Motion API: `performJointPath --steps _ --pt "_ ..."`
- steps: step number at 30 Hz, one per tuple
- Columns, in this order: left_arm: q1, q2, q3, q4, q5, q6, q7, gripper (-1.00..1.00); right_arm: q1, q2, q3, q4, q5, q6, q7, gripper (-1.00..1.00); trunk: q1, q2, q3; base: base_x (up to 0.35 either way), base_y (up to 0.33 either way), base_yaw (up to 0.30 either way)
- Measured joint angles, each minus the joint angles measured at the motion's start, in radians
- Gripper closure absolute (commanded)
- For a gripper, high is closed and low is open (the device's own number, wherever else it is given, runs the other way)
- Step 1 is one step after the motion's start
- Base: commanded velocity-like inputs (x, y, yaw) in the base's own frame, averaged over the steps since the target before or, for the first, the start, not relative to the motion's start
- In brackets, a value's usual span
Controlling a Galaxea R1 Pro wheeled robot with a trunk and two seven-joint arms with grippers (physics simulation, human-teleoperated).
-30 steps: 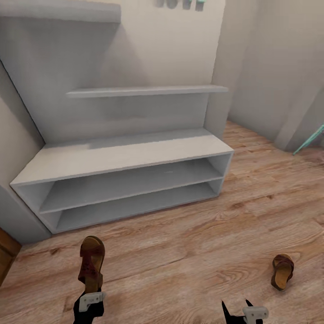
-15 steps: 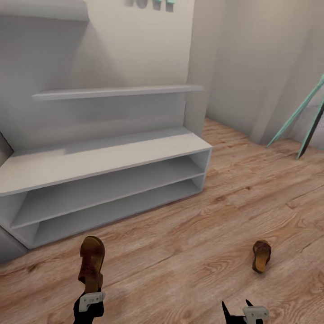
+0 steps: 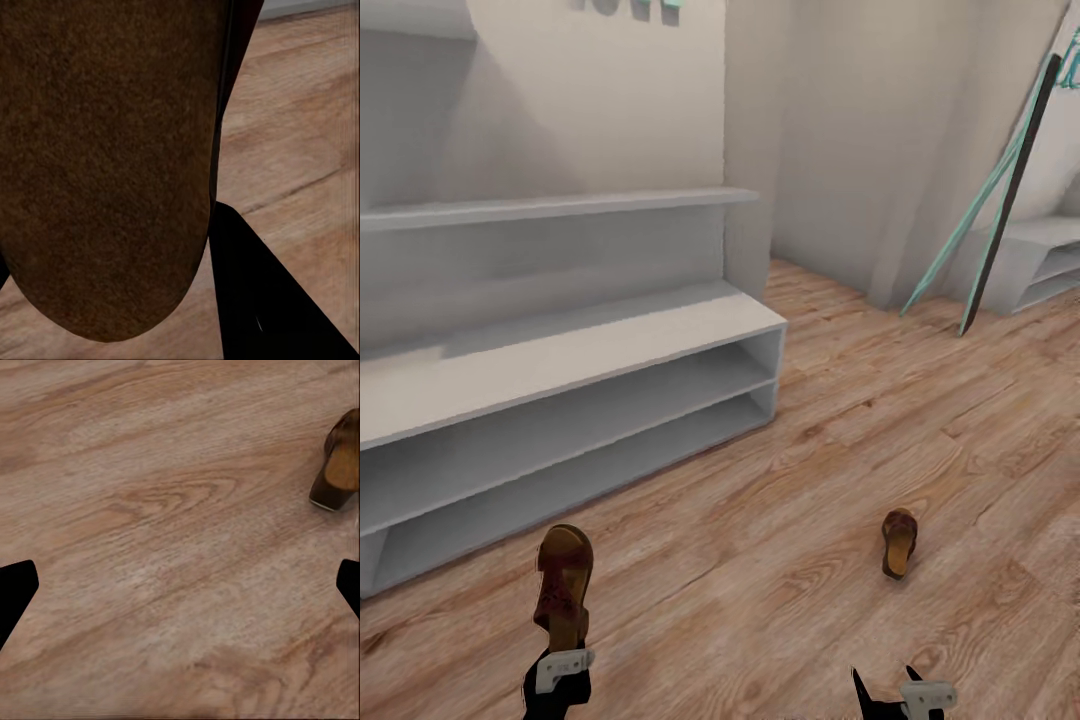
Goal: Pick up the two gym shoes and the two sandals from the corridor floor and place them onto the hallstand (shoe rack) in the corridor, making sure they are on the rack and not on the floor. Arrange them so the two gym shoes are next to each other and the two sandals are next to each other.
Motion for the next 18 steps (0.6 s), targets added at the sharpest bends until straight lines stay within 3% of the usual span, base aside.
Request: performJointPath --steps 11,18 --pt "-0.001 0.000 0.000 0.000 0.000 0.000 0.000 1.00 0.000 0.000 0.000 0.000 0.000 0.000 0.000 -1.00 0.000 0.000 0.000 0.024 0.006 -0.268" --pt "0.000 -0.001 0.000 0.000 0.000 0.000 0.002 1.00 0.000 0.000 0.000 0.000 0.000 0.000 0.000 -1.00 0.000 0.000 0.000 0.244 0.166 -0.268"
